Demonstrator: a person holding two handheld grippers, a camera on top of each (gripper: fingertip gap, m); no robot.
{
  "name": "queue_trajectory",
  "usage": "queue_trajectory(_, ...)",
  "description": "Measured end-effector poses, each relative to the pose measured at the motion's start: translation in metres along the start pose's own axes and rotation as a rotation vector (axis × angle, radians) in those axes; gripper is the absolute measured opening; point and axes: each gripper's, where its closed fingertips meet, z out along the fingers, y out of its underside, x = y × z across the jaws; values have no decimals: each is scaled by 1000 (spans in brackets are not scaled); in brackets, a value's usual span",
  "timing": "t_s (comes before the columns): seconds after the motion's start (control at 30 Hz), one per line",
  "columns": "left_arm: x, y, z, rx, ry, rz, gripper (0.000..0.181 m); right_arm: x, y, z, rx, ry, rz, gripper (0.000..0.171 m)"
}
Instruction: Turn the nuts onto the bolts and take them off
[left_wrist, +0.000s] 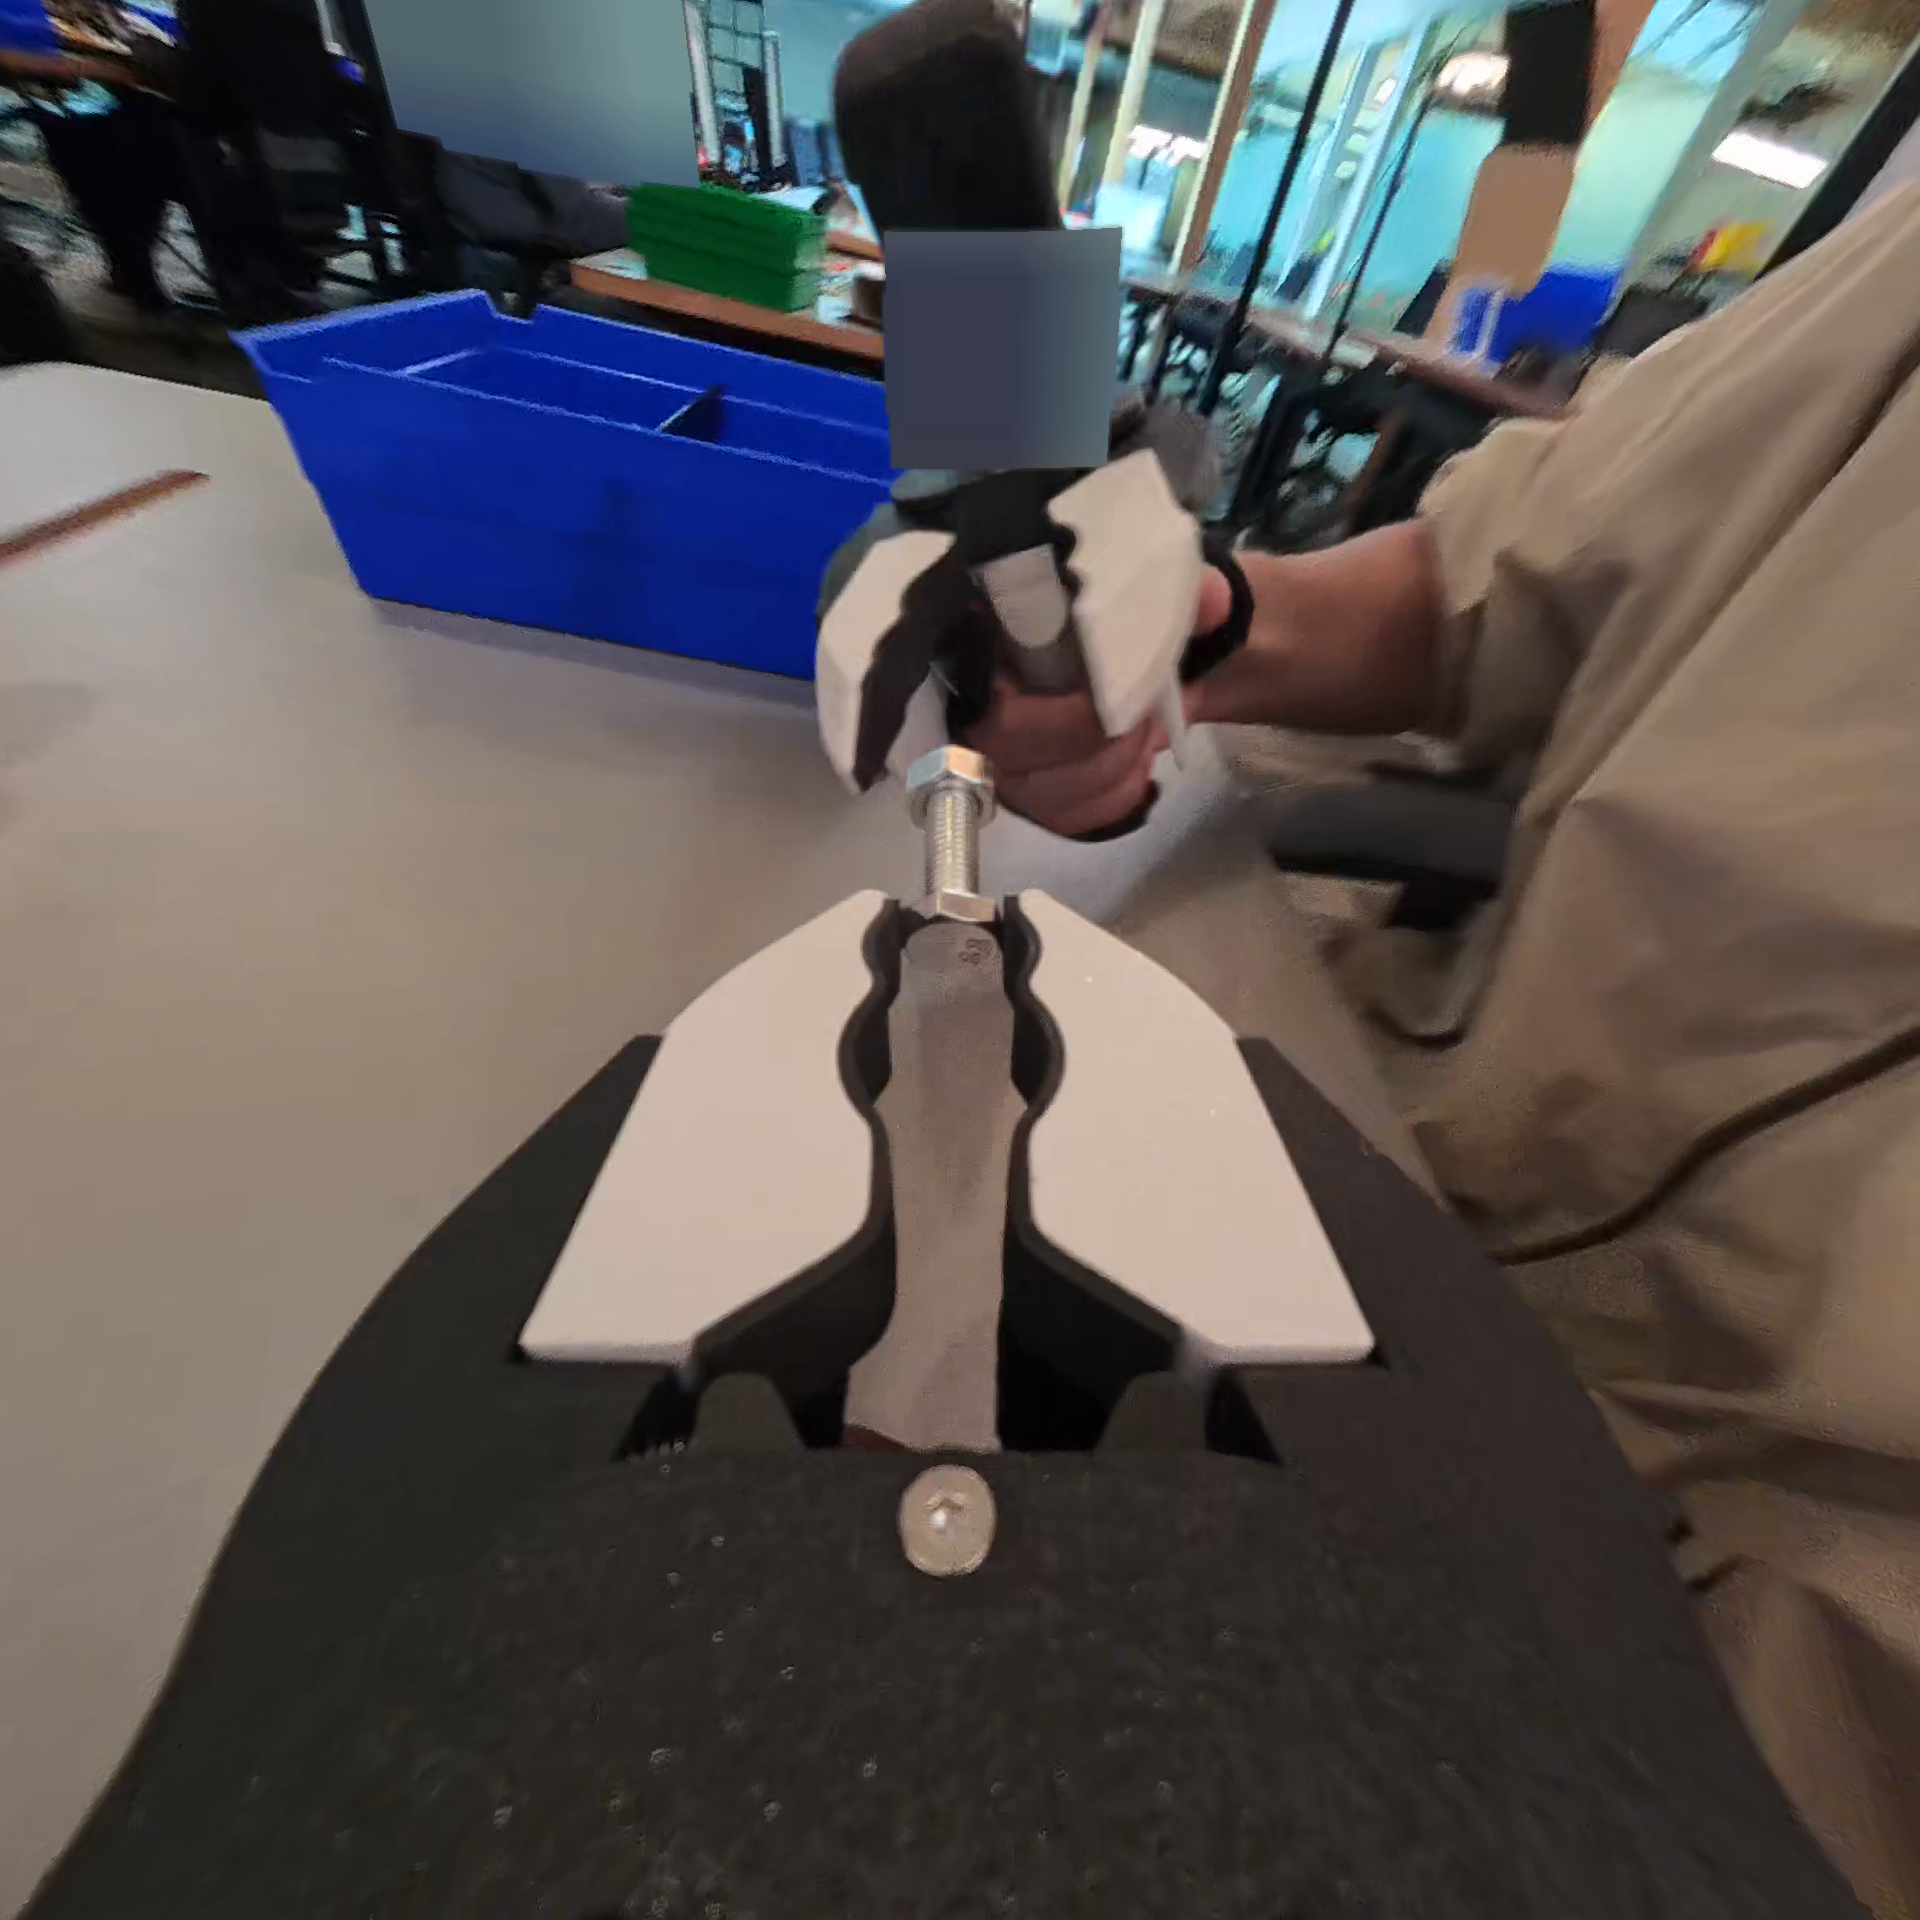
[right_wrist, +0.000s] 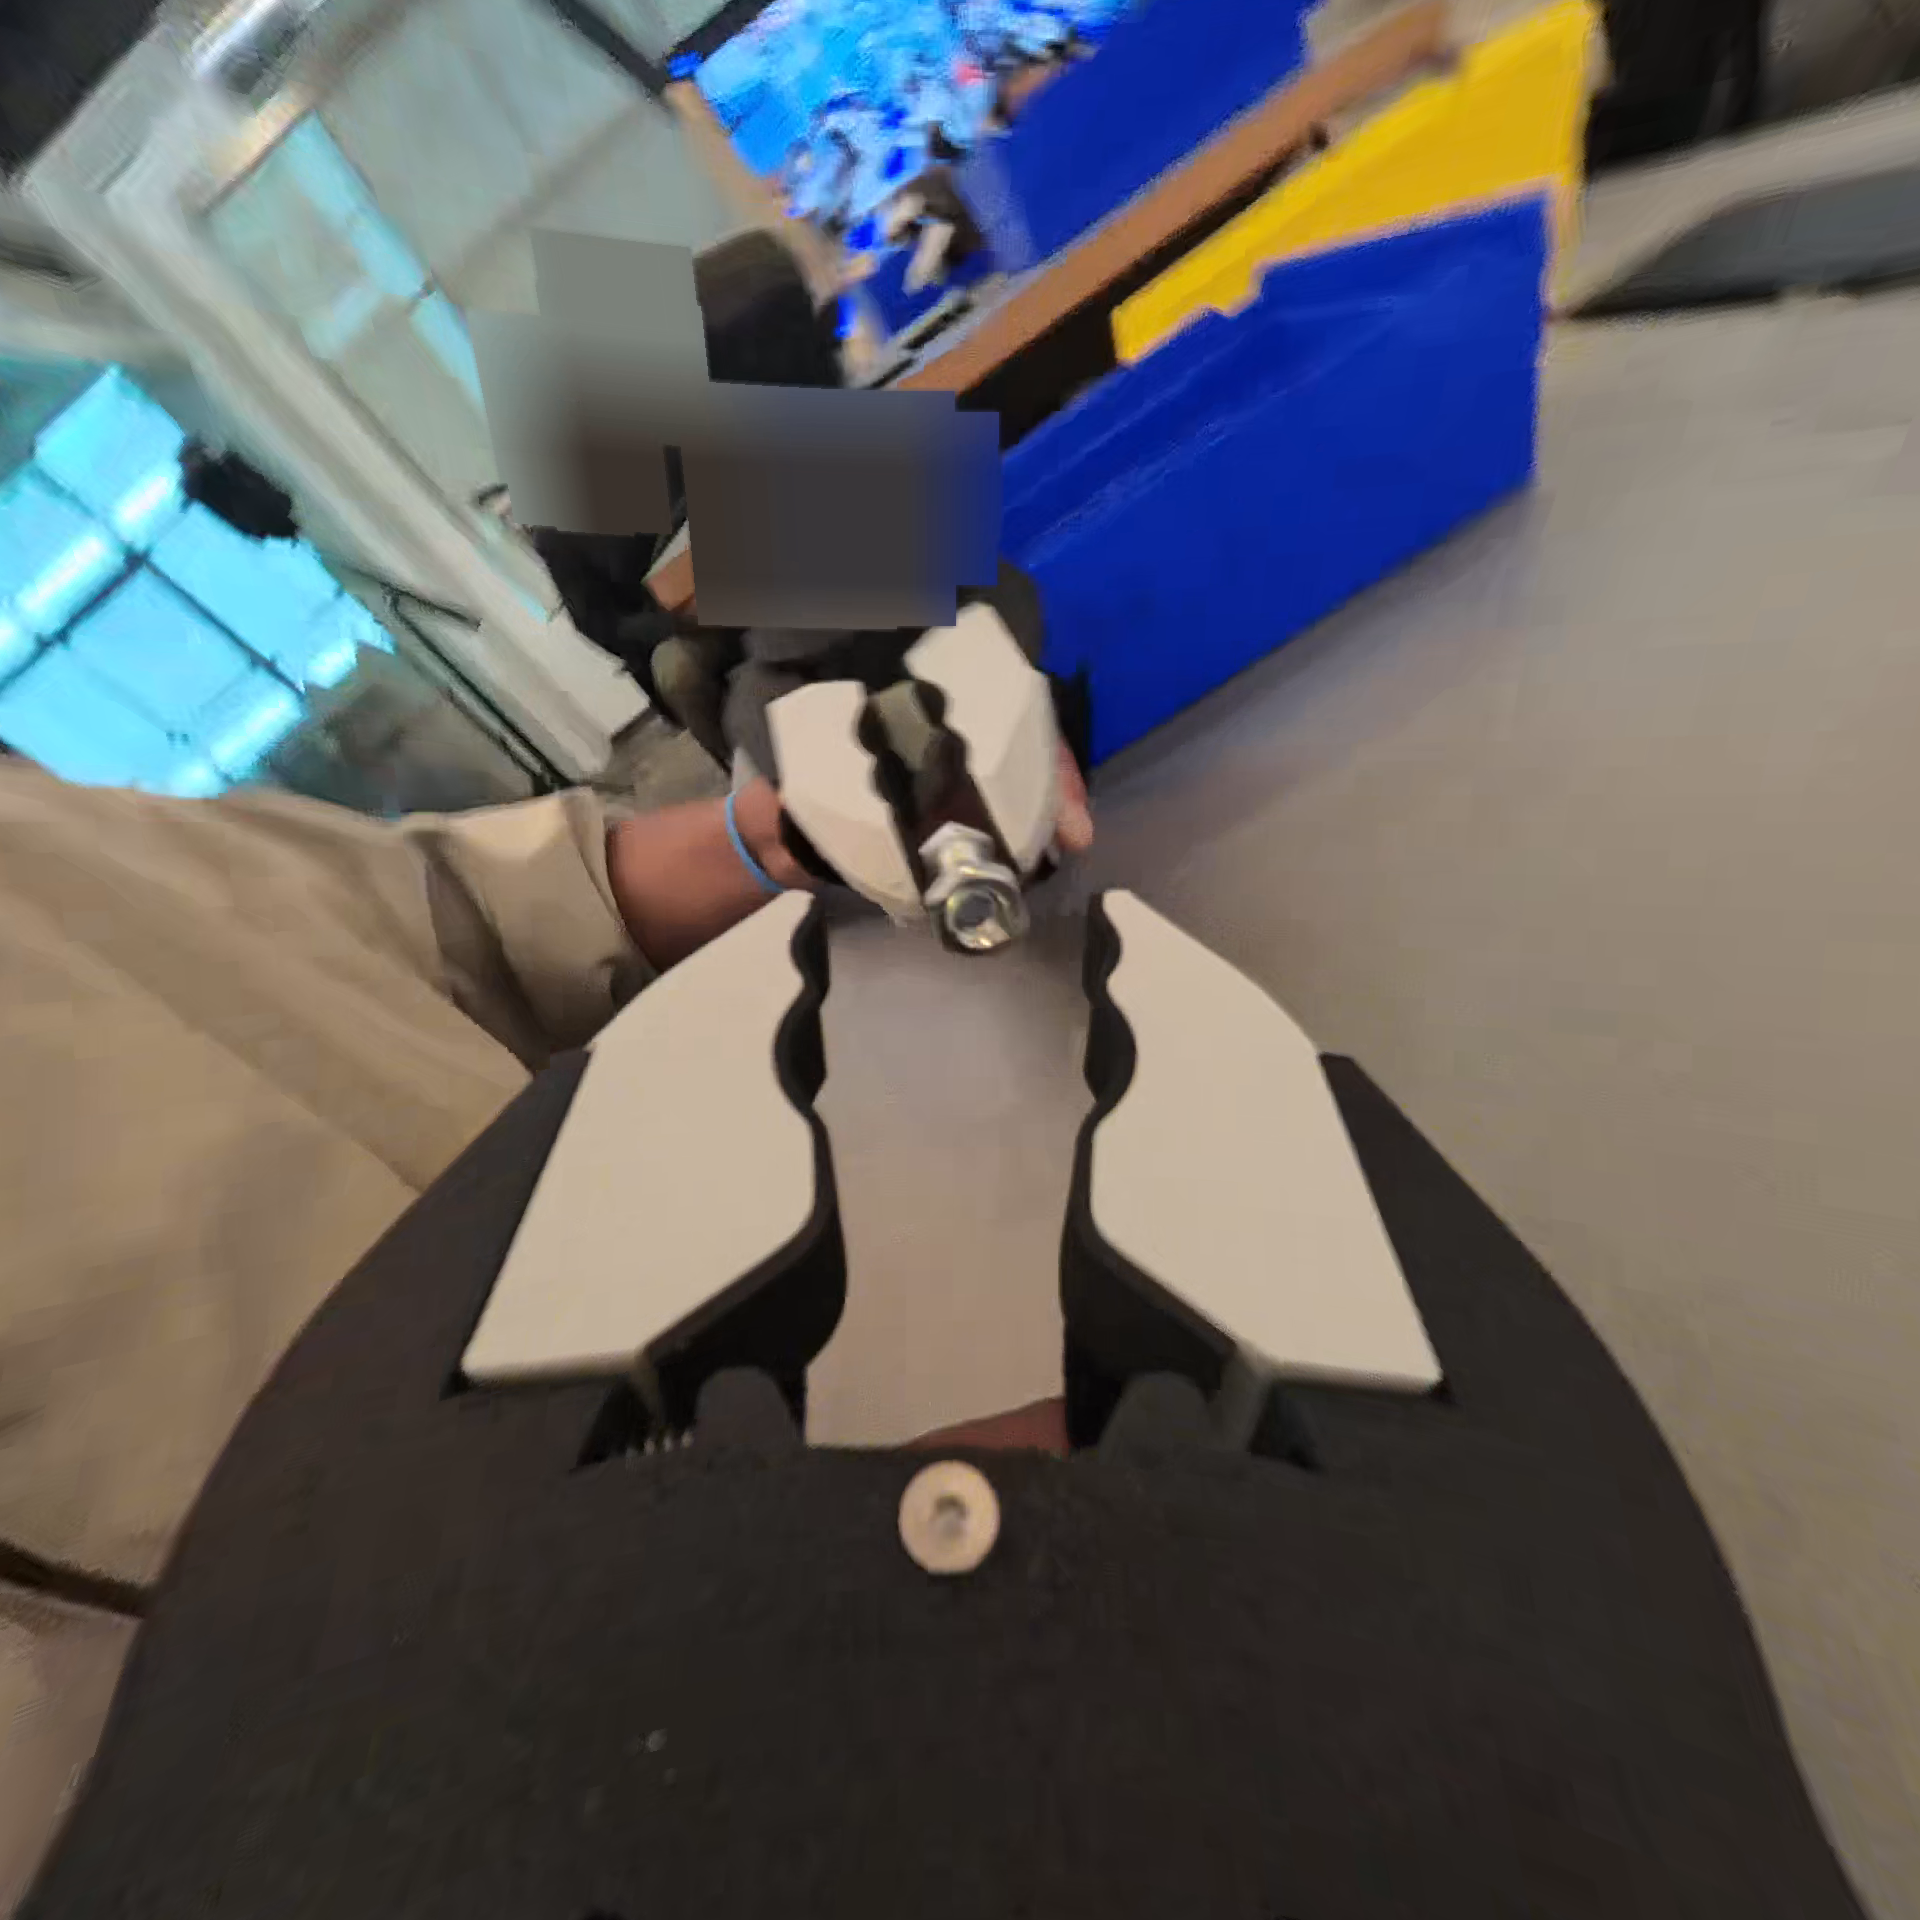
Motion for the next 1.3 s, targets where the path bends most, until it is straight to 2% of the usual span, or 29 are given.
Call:
queue_trajectory(0.03, -3, 0, 0, -7, -40, 41, 18, 4, 2, 0, 12, 11, 93, 48)
queue_trajectory(0.1, -6, 2, 1, -31, -93, 107, 18, 8, 3, -1, 40, -3, 298, 37)
queue_trajectory(0.13, -9, 3, 1, -39, -132, 141, 18, 10, 5, -1, 46, -11, 400, 37)
queue_trajectory(0.23, -10, 8, 4, -77, -162, 189, 18, 13, 11, 0, 44, -47, 579, 34)
queue_trajectory(0.37, -9, 10, 6, -83, -161, 200, 18, 15, 13, 1, 30, -41, 597, 27)
queue_trajectory(0.43, -7, 11, 7, -84, -150, 191, 18, 17, 10, 0, 37, -26, 576, 17)
queue_trajectory(0.63, -7, 10, 7, -73, -135, 170, 18, 17, 10, 0, -7, -13, 470, 17)
queue_trajectory(0.7, -4, 7, 6, -50, -101, 127, 18, 13, 8, 0, -13, -29, 389, 17)
queue_trajectory(0.8, -1, 4, 5, -15, -29, 22, 18, 10, 6, 0, -39, -13, 161, 17)
queue_trajectory(0.93, 5, 1, 4, 43, 79, -99, 18, 2, 4, 0, -111, 13, -224, 17)
queue_trajectory(1.17, 17, -2, 4, 65, 203, -193, 18, -11, 5, -2, -213, 13, -930, 16)
queue_trajectory(1.3, 14, -3, 2, 75, 195, -200, 18, -7, 2, 0, -253, 9, -943, 17)
